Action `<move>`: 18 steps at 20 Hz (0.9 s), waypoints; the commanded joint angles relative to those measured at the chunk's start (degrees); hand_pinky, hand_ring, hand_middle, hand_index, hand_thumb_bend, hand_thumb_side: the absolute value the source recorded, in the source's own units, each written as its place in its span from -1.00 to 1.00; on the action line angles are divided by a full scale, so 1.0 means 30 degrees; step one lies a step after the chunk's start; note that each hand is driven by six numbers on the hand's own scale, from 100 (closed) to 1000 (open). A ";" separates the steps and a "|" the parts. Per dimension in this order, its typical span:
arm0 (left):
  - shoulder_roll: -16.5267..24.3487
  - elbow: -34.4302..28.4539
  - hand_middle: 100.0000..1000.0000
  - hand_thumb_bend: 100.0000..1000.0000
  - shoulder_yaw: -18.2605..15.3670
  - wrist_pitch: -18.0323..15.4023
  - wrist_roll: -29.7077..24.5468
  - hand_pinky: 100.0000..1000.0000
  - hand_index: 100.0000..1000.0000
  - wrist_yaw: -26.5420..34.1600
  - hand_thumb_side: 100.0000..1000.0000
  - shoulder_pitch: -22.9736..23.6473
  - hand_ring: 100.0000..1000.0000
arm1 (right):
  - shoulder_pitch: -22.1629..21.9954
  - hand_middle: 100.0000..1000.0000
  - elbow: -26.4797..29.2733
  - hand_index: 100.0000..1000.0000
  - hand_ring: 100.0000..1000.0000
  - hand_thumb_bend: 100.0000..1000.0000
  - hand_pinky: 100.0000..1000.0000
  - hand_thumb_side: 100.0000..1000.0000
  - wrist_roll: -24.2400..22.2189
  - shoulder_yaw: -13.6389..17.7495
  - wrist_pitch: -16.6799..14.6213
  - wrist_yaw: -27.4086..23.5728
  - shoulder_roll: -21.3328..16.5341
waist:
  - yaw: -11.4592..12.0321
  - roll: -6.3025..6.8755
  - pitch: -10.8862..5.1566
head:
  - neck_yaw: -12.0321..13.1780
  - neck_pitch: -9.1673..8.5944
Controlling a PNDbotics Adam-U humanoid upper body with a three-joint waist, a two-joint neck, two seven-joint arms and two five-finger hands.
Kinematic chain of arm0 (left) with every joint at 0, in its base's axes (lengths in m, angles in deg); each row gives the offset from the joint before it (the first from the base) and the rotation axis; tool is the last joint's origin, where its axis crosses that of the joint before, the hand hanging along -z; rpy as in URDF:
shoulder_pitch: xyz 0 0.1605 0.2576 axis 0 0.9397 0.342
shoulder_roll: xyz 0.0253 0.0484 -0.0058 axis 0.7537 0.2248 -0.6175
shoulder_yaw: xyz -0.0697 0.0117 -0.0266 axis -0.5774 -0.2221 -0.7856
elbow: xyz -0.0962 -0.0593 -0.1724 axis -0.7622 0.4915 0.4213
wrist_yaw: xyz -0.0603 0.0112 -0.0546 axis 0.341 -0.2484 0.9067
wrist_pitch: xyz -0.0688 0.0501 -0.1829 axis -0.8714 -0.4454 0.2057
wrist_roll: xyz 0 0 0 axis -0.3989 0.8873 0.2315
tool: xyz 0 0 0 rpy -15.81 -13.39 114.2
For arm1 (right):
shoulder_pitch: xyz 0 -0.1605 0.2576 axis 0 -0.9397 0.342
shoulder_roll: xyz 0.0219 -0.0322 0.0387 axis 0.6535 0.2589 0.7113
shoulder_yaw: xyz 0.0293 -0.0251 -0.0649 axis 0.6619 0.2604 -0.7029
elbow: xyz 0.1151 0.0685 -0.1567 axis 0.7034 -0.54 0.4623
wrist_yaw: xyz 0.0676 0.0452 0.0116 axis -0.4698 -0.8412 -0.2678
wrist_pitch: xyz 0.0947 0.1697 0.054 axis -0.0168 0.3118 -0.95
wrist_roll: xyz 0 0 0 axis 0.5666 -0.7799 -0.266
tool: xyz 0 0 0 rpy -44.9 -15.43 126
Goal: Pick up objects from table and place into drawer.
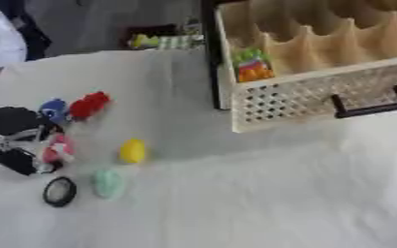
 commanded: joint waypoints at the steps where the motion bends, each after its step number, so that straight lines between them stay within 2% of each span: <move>1: 0.0545 -0.0045 -0.03 -0.55 -0.0277 0.0140 0.0115 -0.48 0.63 0.0141 -0.10 -0.0179 -0.09 | 0.0128 -0.36 0.0207 0.31 -0.12 -1.00 -0.09 0.96 0.0032 0.0283 0.0022 -0.0183 -0.0322 | 0.0046 -0.0104 -0.0401 | 0.0080 -0.0208; 8: 0.0514 -0.0024 -0.12 -0.55 -0.0212 0.0190 0.0556 -0.64 0.45 0.0009 -0.35 -0.0135 -0.21 | 0.0103 -0.36 0.0207 0.31 -0.12 -1.00 -0.09 0.96 0.0114 0.0368 -0.0013 -0.0220 -0.0255 | -0.0035 -0.0081 -0.0370 | 0.0081 -0.0196; 9: 0.0511 -0.0014 -0.14 -0.58 -0.0218 0.0187 0.0596 -0.68 0.41 -0.0010 -0.47 -0.0142 -0.23 | 0.0099 -0.36 0.0207 0.31 -0.12 -1.00 -0.09 0.96 0.0119 0.0366 -0.0010 -0.0233 -0.0250 | -0.0033 -0.0083 -0.0374 | 0.0084 -0.0183; 12: 0.0501 0.0025 -0.14 -0.67 -0.0252 0.0248 0.0724 -0.73 0.36 0.0059 -0.60 -0.0162 -0.27 | 0.0099 -0.37 0.0207 0.31 -0.12 -1.00 -0.09 0.96 0.0153 0.0375 -0.0002 -0.0290 -0.0231 | -0.0012 -0.0100 -0.0397 | 0.0086 -0.0171; 13: 0.0502 0.0029 -0.14 -0.76 -0.0267 0.0287 0.0781 -0.77 0.33 0.0131 -0.66 -0.0166 -0.30 | 0.0093 -0.36 0.0207 0.30 -0.12 -1.00 -0.09 0.96 0.0164 0.0370 0.0004 -0.0315 -0.0229 | 0.0004 -0.0111 -0.0410 | 0.0088 -0.0170; 17: 0.0524 0.0043 -0.18 -1.00 -0.0292 0.0487 0.0948 -0.84 0.23 0.0485 -0.69 -0.0137 -0.34 | 0.0093 -0.36 0.0207 0.30 -0.12 -1.00 -0.09 0.96 0.0236 0.0391 0.0005 -0.0425 -0.0204 | 0.0049 -0.0141 -0.0463 | 0.0079 -0.0149; 18: 0.0526 0.0034 -0.18 -1.00 -0.0296 0.0539 0.0994 -0.85 0.21 0.0587 -0.69 -0.0126 -0.35 | 0.0086 -0.36 0.0207 0.30 -0.12 -1.00 -0.09 0.96 0.0244 0.0391 0.0017 -0.0440 -0.0200 | 0.0057 -0.0147 -0.0478 | 0.0078 -0.0157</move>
